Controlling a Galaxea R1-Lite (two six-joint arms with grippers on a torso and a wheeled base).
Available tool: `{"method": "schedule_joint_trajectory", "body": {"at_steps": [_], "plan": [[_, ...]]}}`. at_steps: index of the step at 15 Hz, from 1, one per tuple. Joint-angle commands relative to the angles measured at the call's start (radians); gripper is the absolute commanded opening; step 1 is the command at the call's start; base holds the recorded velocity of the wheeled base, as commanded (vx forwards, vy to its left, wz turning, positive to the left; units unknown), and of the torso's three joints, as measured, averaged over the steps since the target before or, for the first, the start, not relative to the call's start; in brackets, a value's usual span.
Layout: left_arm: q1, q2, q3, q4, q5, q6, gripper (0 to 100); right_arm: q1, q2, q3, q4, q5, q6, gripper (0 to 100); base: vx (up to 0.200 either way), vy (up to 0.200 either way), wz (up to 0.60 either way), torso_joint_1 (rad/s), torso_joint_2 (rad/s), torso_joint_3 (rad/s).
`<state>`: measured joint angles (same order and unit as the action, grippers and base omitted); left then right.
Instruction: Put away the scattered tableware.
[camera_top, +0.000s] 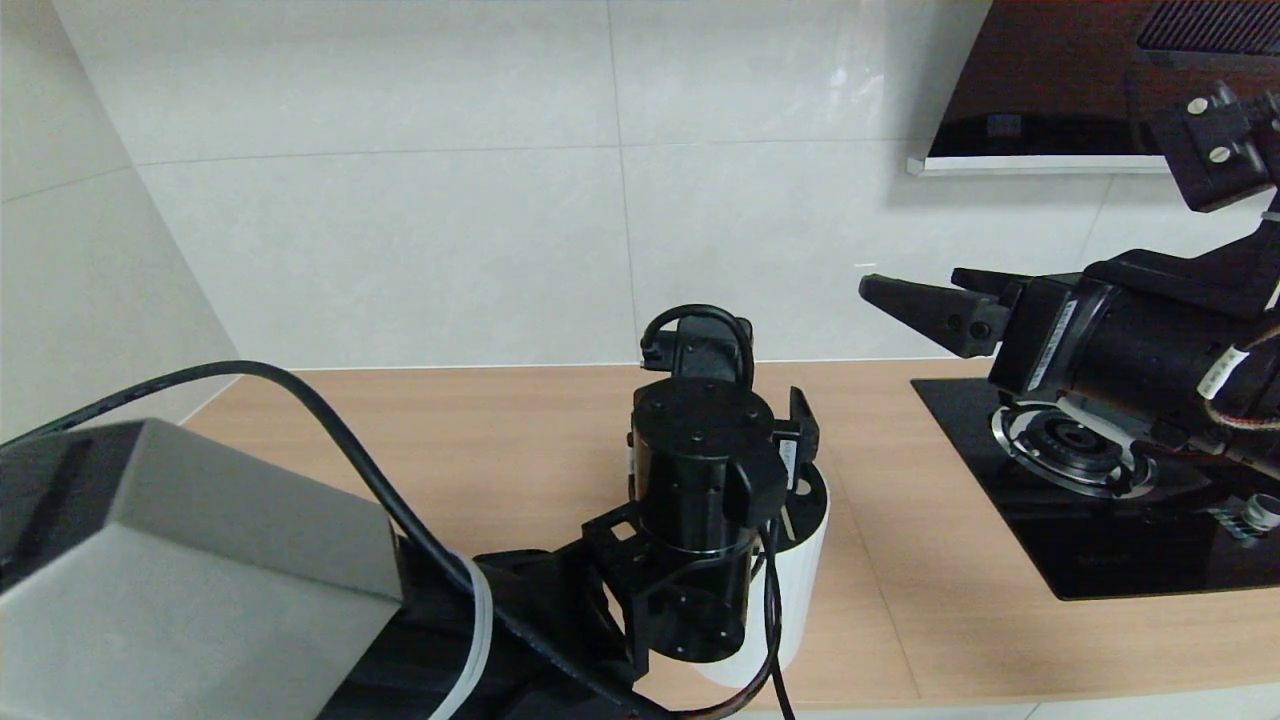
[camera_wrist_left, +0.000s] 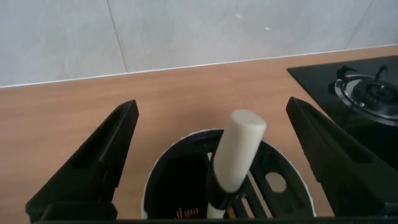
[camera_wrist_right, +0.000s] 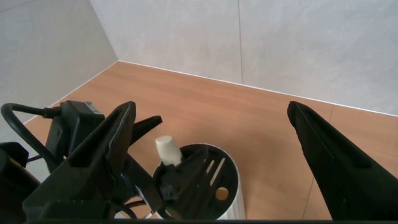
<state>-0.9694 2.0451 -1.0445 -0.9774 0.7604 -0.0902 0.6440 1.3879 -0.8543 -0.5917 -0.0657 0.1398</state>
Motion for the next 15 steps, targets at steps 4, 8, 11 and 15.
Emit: {"method": "schedule_joint_trajectory", "body": {"at_steps": [4,8,11,15], "plan": [[0.027,-0.278,0.061,-0.02,-0.035,0.035,100,-0.052,0.01,-0.012,-0.002,-0.014,0.003,100,0.0,0.0,0.0,0.0,0.0,0.0],[0.176,-0.548,0.228,-0.015,-0.227,0.11,100,-0.109,-0.055,0.021,0.001,-0.017,-0.016,100,0.0,0.0,0.0,0.0,0.0,0.0],[0.367,-0.74,0.429,0.0,-0.262,0.112,100,-0.29,-0.176,0.15,0.0,-0.006,-0.016,100,0.0,0.0,0.0,0.0,0.0,0.0],[0.557,-0.965,0.57,0.022,-0.263,0.113,100,-0.492,-0.444,0.322,0.001,-0.002,-0.011,100,0.0,0.0,0.0,0.0,0.0,0.0]]}}
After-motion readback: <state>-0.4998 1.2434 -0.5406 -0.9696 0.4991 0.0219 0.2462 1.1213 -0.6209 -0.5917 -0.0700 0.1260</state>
